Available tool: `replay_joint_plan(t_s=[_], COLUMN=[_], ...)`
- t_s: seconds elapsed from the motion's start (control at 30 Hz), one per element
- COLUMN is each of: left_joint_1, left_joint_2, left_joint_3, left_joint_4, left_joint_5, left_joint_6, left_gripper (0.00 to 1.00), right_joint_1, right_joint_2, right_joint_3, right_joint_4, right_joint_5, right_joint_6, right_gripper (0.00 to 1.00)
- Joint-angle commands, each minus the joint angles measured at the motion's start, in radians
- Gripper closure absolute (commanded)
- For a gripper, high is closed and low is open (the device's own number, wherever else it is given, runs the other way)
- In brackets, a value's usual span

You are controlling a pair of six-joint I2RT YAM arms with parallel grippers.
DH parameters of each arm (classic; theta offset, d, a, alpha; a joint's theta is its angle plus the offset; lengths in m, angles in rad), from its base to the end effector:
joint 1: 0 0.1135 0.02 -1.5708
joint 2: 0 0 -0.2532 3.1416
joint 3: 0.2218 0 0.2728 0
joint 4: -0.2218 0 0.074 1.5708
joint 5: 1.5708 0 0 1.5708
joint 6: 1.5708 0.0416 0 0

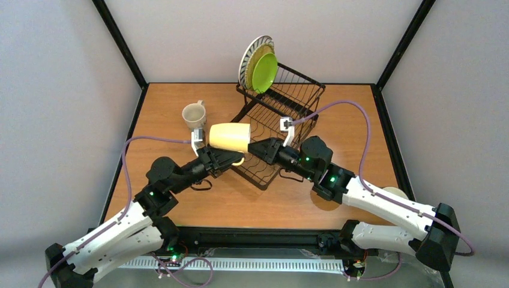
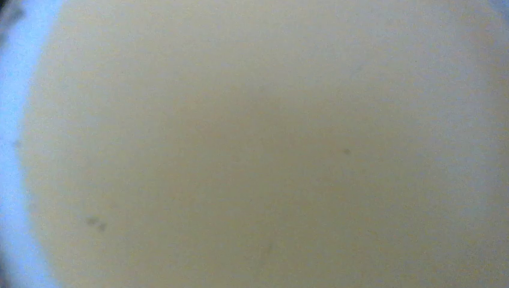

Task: Load the mixed dishes into the dish rack
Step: Pass from the right arm to the left, then place the upside down cup on the dish rack.

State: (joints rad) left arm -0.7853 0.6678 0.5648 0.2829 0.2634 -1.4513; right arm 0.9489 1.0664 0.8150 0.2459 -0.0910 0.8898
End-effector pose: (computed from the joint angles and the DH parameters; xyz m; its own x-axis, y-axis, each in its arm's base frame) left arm 0.1369 -0.1522 0.3231 -0.8426 -0.5132 -0.1636 0.2286 -0.0658 -0.9713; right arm 0.1634 0.2344 0.3265 -0.6720 0.3906 -0.6292 -0.5404 0.3222 0.7773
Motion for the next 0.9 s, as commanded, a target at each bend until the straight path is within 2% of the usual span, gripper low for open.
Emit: replay_joint_plan(t_s=[0.0, 0.23, 0.43, 0.63, 0.87], left_joint_1=[0.006, 0.006, 0.005, 0.006, 0.006], left_joint_2=[-0.044, -0.049, -0.01, 0.107, 0.296], left_joint_3=[0.057, 0.108, 0.207, 0.338, 0.451], left_joint_4=[0.057, -0.049, -0.251, -0.497, -0.661], left_joint_5=[-0.068, -0.094, -0.127, -0.163, -0.226], left_joint_6=[0.068, 0.141, 0.271, 0.455, 0.66], left_gripper=[1.0, 1.0, 1.0, 1.0, 1.0], right_joint_1=[0.011, 0.011, 0.011, 0.011, 0.011], right_joint_2=[-0.035, -0.083, -0.129, -0.134, -0.061], right_joint_3=[-0.019, -0.022, -0.015, 0.029, 0.117], right_joint_4=[-0.056, -0.117, -0.197, -0.323, -0.448], right_joint_5=[0.02, 0.111, 0.235, 0.356, 0.515], right_joint_6=[-0.023, -0.027, -0.039, -0.096, -0.225], right_gripper=[0.43, 0.36, 0.32, 0.32, 0.31])
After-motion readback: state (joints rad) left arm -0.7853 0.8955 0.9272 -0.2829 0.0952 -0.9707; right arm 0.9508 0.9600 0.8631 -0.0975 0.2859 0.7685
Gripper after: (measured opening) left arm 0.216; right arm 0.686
